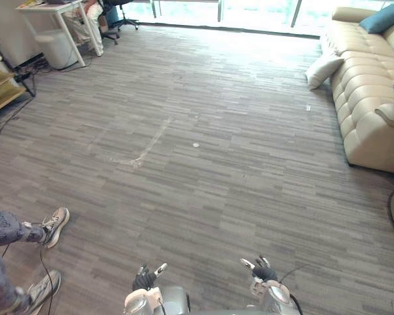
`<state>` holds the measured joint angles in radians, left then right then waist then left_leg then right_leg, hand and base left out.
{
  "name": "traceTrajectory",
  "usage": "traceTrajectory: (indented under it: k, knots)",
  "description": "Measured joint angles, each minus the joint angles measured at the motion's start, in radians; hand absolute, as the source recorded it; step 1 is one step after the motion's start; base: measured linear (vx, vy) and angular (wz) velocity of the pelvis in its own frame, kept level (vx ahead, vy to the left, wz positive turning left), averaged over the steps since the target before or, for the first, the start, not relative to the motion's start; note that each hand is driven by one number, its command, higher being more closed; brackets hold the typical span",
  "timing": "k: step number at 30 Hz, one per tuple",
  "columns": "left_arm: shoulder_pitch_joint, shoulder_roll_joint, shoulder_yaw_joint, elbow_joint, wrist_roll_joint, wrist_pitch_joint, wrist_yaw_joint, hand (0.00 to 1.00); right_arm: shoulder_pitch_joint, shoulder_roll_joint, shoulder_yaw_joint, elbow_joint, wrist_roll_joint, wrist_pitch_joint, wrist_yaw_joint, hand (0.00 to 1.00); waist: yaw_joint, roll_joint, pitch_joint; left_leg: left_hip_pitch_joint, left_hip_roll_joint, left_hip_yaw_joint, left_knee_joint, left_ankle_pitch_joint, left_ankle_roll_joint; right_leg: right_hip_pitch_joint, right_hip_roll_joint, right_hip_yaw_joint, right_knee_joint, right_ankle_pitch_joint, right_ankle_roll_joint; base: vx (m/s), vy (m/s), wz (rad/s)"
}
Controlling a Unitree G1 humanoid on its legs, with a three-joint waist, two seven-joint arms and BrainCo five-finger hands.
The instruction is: Pick up cushions and gather them together orderly.
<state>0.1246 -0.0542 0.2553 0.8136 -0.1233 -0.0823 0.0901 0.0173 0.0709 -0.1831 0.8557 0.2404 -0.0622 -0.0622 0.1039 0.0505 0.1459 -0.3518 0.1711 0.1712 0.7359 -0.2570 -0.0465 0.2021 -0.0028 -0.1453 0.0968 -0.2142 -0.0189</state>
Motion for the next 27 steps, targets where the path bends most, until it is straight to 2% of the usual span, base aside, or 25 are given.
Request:
traceTrajectory:
  k: [1,2,3,4,5,7,8,9,10,11,12,13,15,16,17,18,19,20,21,22,23,24,25,26,27]
  knots:
    - [0.004,0.001,0.000,0.000,0.000,-0.001,0.003,0.00,0.007,0.000,-0.001,0.000,0.000,0.001,-0.002,0.00,0.003,-0.003,0.001,0.001,-0.015,-0.009,-0.208,0.043,-0.005,0.036,-0.017,0.013,-0.002,-0.029,0.021,0.78,0.301,-0.47]
    - [0.013,0.003,-0.001,0.002,0.000,0.000,0.005,0.00,0.011,0.000,0.003,0.007,0.000,0.002,-0.004,0.00,0.010,-0.013,0.001,0.005,-0.039,-0.029,-0.300,0.170,-0.008,0.069,-0.039,0.039,-0.002,-0.067,0.041,0.67,0.297,-0.52]
    - [0.018,0.012,0.010,-0.001,-0.009,-0.001,0.007,0.00,0.008,0.000,0.016,0.023,0.000,0.003,-0.006,0.00,0.014,-0.033,-0.011,0.019,-0.071,-0.015,-0.299,0.172,0.017,0.084,-0.065,0.066,-0.001,-0.076,0.052,0.68,0.295,-0.29]
    - [0.016,0.026,0.014,-0.001,-0.009,-0.001,0.010,0.00,0.009,0.000,0.029,0.020,-0.001,0.003,-0.004,0.00,0.007,-0.060,-0.037,0.016,-0.093,0.000,-0.300,0.137,0.021,0.069,-0.091,0.079,0.009,-0.050,0.031,0.56,0.226,-0.16]
    - [0.013,0.025,0.013,0.001,-0.010,-0.002,0.011,0.00,0.009,0.000,0.029,0.019,-0.001,0.002,-0.005,0.00,0.005,-0.067,-0.040,0.019,-0.093,0.016,-0.281,0.131,0.053,0.051,-0.104,0.108,0.031,-0.028,0.036,0.66,0.277,-0.27]
    - [0.016,0.031,0.016,0.007,-0.017,0.004,0.014,0.00,0.010,-0.001,0.031,0.013,-0.003,0.002,0.000,0.00,0.016,-0.079,-0.041,0.074,-0.103,0.072,-0.236,0.068,0.107,0.029,-0.138,0.183,0.162,0.022,0.099,0.60,0.294,-0.56]
    - [0.019,0.032,0.014,0.011,-0.017,0.004,0.015,0.00,0.015,-0.001,0.036,0.006,-0.003,0.001,0.001,0.00,0.017,-0.083,-0.039,0.116,-0.116,0.086,-0.246,0.057,0.116,-0.004,-0.150,0.205,0.264,0.042,0.125,0.50,0.258,-0.63]
    - [0.022,0.030,0.002,0.017,-0.018,0.003,0.015,0.00,0.023,-0.007,0.046,-0.012,-0.005,0.001,0.002,0.00,0.019,-0.075,-0.032,0.194,-0.125,0.098,-0.289,0.030,0.115,-0.108,-0.156,0.233,0.523,0.102,0.158,0.42,0.213,-0.65]
    - [0.023,0.030,-0.012,0.025,-0.018,0.003,0.014,0.00,0.027,-0.011,0.054,-0.016,-0.006,-0.003,0.008,0.00,0.009,-0.064,-0.024,0.268,-0.134,0.092,-0.336,-0.018,0.100,-0.207,-0.148,0.225,0.743,0.123,0.171,0.46,0.211,-0.49]
    - [0.018,0.037,-0.016,0.029,-0.018,0.006,0.014,0.00,0.033,-0.011,0.061,-0.012,-0.006,0.001,0.010,0.00,0.005,-0.069,-0.017,0.306,-0.144,0.093,-0.346,-0.030,0.100,-0.262,-0.153,0.207,0.850,0.102,0.164,0.45,0.148,-0.17]
    - [0.005,0.036,-0.021,0.039,-0.019,0.006,0.015,0.00,0.053,-0.011,0.058,-0.017,-0.006,0.001,0.009,0.00,-0.002,-0.064,-0.016,0.370,-0.147,0.093,-0.380,-0.051,0.101,-0.338,-0.154,0.143,0.920,0.057,0.129,0.43,0.103,-0.03]
    - [0.003,0.035,-0.030,0.044,-0.020,0.007,0.015,0.00,0.076,-0.012,0.059,-0.016,-0.007,0.003,0.009,0.00,-0.005,-0.059,-0.015,0.413,-0.145,0.093,-0.419,-0.061,0.097,-0.396,-0.154,0.069,0.915,0.025,0.109,0.36,0.062,-0.01]
    - [0.001,0.043,-0.036,0.048,-0.028,0.007,0.016,0.00,0.079,-0.007,0.056,-0.044,-0.008,0.001,0.011,0.00,-0.020,-0.068,-0.012,0.484,-0.144,0.083,-0.476,-0.082,0.099,-0.477,-0.152,-0.043,0.832,-0.017,0.080,0.36,0.029,0.08]
    - [-0.008,0.046,-0.035,0.066,-0.028,0.007,0.016,0.00,0.082,-0.006,0.030,-0.056,-0.008,-0.001,0.013,0.00,-0.029,-0.069,-0.012,0.522,-0.138,0.069,-0.498,-0.101,0.089,-0.533,-0.137,-0.106,0.732,-0.018,0.081,0.46,-0.001,0.27]
    - [-0.013,0.045,-0.034,0.081,-0.027,0.008,0.016,0.00,0.076,-0.011,0.008,-0.055,-0.007,-0.008,0.013,0.00,-0.043,-0.065,-0.012,0.559,-0.128,0.065,-0.516,-0.112,0.084,-0.550,-0.114,-0.148,0.577,0.006,0.073,0.48,-0.017,0.29]
    - [-0.013,0.045,-0.034,0.084,-0.027,0.008,0.016,0.00,0.075,-0.011,0.002,-0.055,-0.006,-0.008,0.013,0.00,-0.048,-0.065,-0.012,0.577,-0.127,0.064,-0.528,-0.118,0.080,-0.548,-0.105,-0.163,0.498,0.026,0.069,0.57,-0.061,0.35]
    - [-0.017,0.039,-0.033,0.094,-0.026,0.007,0.016,0.00,0.073,-0.013,-0.013,-0.055,-0.006,-0.010,0.012,0.00,-0.054,-0.062,-0.010,0.640,-0.127,0.053,-0.561,-0.132,0.058,-0.556,-0.082,-0.198,0.337,0.081,0.045,0.62,-0.075,0.41]
    - [-0.017,0.037,-0.034,0.101,-0.025,0.007,0.015,0.00,0.069,-0.012,-0.018,-0.056,-0.006,-0.010,0.011,0.00,-0.063,-0.061,-0.010,0.681,-0.124,0.031,-0.568,-0.139,0.058,-0.556,-0.071,-0.203,0.283,0.139,0.004,0.84,-0.127,0.60]
    - [-0.015,0.031,-0.035,0.104,-0.024,0.009,0.015,0.00,0.070,-0.012,-0.018,-0.054,-0.007,-0.009,0.011,0.00,-0.073,-0.053,-0.013,0.705,-0.115,-0.003,-0.561,-0.140,0.060,-0.541,-0.061,-0.202,0.290,0.210,-0.053,0.79,-0.133,0.57]
    - [-0.012,0.006,-0.034,0.104,-0.023,0.008,0.011,0.00,0.068,-0.019,-0.019,-0.051,-0.008,-0.006,0.012,0.00,-0.070,-0.014,-0.035,0.706,-0.074,-0.054,-0.531,-0.127,0.050,-0.521,-0.049,-0.232,0.329,0.169,-0.086,0.80,-0.137,0.54]
    - [-0.018,-0.008,-0.030,0.103,-0.016,0.010,0.006,0.00,0.055,-0.021,-0.022,-0.053,-0.008,-0.007,0.012,0.00,-0.065,-0.017,-0.029,0.700,-0.076,-0.111,-0.479,-0.078,0.029,-0.526,-0.076,-0.242,0.414,0.118,-0.093,0.76,-0.137,0.39]
    - [-0.036,-0.014,-0.041,0.101,-0.013,0.010,-0.002,0.00,0.051,-0.035,-0.023,-0.053,-0.007,-0.007,0.012,0.00,-0.075,-0.019,-0.008,0.699,-0.093,-0.147,-0.422,-0.030,0.027,-0.540,-0.104,-0.263,0.522,0.083,-0.121,0.69,-0.196,0.28]
    - [-0.032,-0.010,-0.040,0.101,-0.013,0.011,-0.007,0.00,0.051,-0.032,-0.012,-0.060,-0.007,-0.010,0.016,0.00,-0.079,0.000,-0.014,0.642,-0.098,-0.174,-0.244,0.026,-0.034,-0.532,-0.084,-0.263,0.519,0.043,-0.082,0.70,-0.319,-0.01]
    - [-0.014,-0.006,-0.014,0.094,-0.014,0.010,-0.005,0.00,0.048,-0.025,0.008,-0.057,-0.006,-0.008,0.014,0.00,-0.079,0.010,-0.026,0.544,-0.086,-0.187,-0.018,0.131,-0.124,-0.469,-0.043,-0.267,0.405,0.018,-0.120,0.53,-0.258,-0.42]
    - [-0.011,-0.011,-0.010,0.089,-0.016,0.011,-0.007,0.00,0.041,-0.034,0.012,-0.048,-0.006,-0.006,0.015,0.00,-0.068,0.046,-0.025,0.471,-0.053,-0.188,0.155,0.149,-0.151,-0.434,0.002,-0.254,0.378,0.011,-0.131,0.56,-0.143,-0.86]
